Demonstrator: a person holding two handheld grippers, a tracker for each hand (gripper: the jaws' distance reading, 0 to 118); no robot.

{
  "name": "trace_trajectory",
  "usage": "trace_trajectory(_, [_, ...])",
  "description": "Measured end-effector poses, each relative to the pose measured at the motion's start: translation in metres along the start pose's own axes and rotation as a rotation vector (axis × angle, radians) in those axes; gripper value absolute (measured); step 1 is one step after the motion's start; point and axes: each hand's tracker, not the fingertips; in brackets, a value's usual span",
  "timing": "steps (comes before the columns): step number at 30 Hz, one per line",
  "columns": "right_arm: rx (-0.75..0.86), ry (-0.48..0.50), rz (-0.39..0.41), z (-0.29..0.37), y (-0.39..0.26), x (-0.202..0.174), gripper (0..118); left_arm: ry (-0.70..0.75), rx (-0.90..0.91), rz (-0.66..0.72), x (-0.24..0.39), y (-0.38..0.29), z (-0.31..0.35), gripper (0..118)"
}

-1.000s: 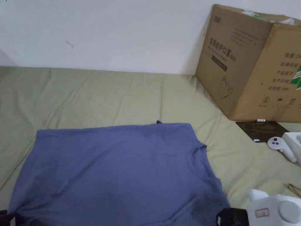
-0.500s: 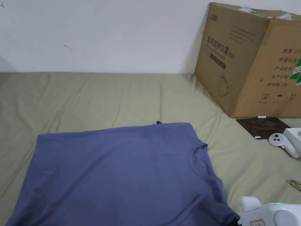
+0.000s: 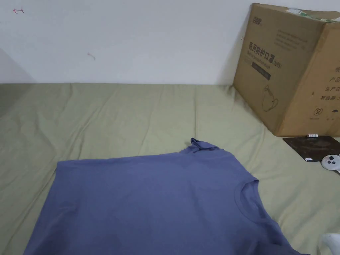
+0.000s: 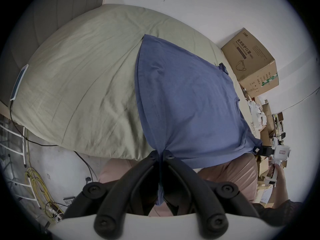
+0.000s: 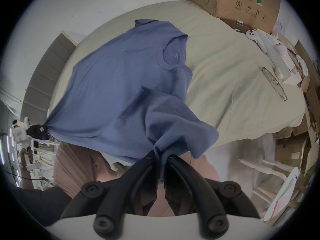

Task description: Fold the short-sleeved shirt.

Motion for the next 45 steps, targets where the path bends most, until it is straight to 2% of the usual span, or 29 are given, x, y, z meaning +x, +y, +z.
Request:
trace_trajectory(7, [0.085,0.100,-0.107,0.008,0.101,-0.011,5,-0.055,0.045,0.062,0.003,0.093,-0.018,2])
trace_trajectory(13, [0.057,0.134,-0.274,-0.057,0.204,0.004,5,-0.073,0.026,0.147,-0.004,0.177,-0.080,2])
trace_trajectory(14, [0.054,0.132,-0.294,-0.072,0.215,0.005,5,-0.070,0.008,0.156,-0.006,0.185,-0.093,4])
trace_trajectory(15, [0.058,0.135,-0.304,-0.085,0.222,0.006,6,-0.067,-0.004,0.168,-0.009,0.192,-0.103,14])
trace_trajectory(16, [0.066,0.138,-0.322,-0.095,0.226,0.006,10,-0.074,-0.009,0.175,-0.013,0.197,-0.114,49])
trace_trajectory(17, [0.076,0.134,-0.330,-0.102,0.229,0.009,21,-0.062,-0.007,0.186,-0.016,0.199,-0.118,85])
trace_trajectory(18, [0.094,0.115,-0.346,-0.107,0.231,0.008,48,-0.019,-0.006,0.207,-0.018,0.202,-0.123,106])
trace_trajectory(19, [0.136,0.086,-0.350,-0.107,0.231,0.006,92,0.005,0.008,0.208,-0.020,0.201,-0.124,104])
trace_trajectory(20, [0.170,0.081,-0.334,-0.106,0.229,0.003,111,0.025,0.040,0.203,-0.019,0.199,-0.119,103])
trace_trajectory(21, [0.191,0.075,-0.316,-0.103,0.225,0.001,117,0.030,0.076,0.199,-0.021,0.199,-0.113,104])
trace_trajectory(24, [0.255,0.122,-0.275,-0.082,0.211,-0.011,117,-0.120,0.139,0.229,-0.022,0.187,-0.095,104])
trace_trajectory(26, [0.302,0.150,-0.235,-0.063,0.194,-0.022,117,-0.197,0.226,0.136,-0.011,0.173,-0.077,104])
trace_trajectory(30, [0.505,0.163,-0.131,-0.019,0.145,-0.052,117,-0.210,0.432,-0.051,0.025,0.131,-0.032,110])
trace_trajectory(31, [0.562,0.171,-0.114,-0.008,0.129,-0.060,116,-0.188,0.488,-0.088,0.035,0.117,-0.021,112])
trace_trajectory(32, [0.619,0.186,-0.104,0.003,0.115,-0.066,116,-0.177,0.537,-0.127,0.043,0.104,-0.011,109])
trace_trajectory(33, [0.675,0.197,-0.084,0.012,0.101,-0.072,115,-0.168,0.590,-0.171,0.051,0.088,-0.001,102])
trace_trajectory(34, [0.745,0.204,-0.072,0.023,0.085,-0.079,109,-0.130,0.650,-0.185,0.059,0.071,0.008,74])
trace_trajectory(35, [0.790,0.210,-0.053,0.031,0.072,-0.086,96,-0.096,0.701,-0.216,0.066,0.060,0.014,39])
trace_trajectory(36, [0.824,0.206,-0.044,0.038,0.060,-0.093,61,-0.052,0.713,-0.246,0.073,0.049,0.017,3])
trace_trajectory(37, [0.848,0.181,-0.028,0.044,0.052,-0.099,0,-0.014,0.718,-0.273,0.078,0.037,0.022,0])
trace_trajectory(39, [0.828,0.113,-0.020,0.051,0.042,-0.107,0,-0.072,0.719,-0.272,0.077,0.027,0.034,0])
trace_trajectory(41, [0.797,0.185,-0.015,0.047,0.043,-0.103,0,-0.074,0.683,-0.262,0.076,0.030,0.037,0])
trace_trajectory(42, [0.786,0.205,-0.018,0.048,0.041,-0.104,0,-0.009,0.644,-0.245,0.073,0.035,0.037,0])
trace_trajectory(43, [0.788,0.176,-0.023,0.048,0.043,-0.105,0,0.058,0.605,-0.224,0.068,0.045,0.034,0])
trace_trajectory(45, [0.776,0.172,-0.027,0.048,0.044,-0.107,0,0.130,0.432,-0.175,0.049,0.067,0.018,0])
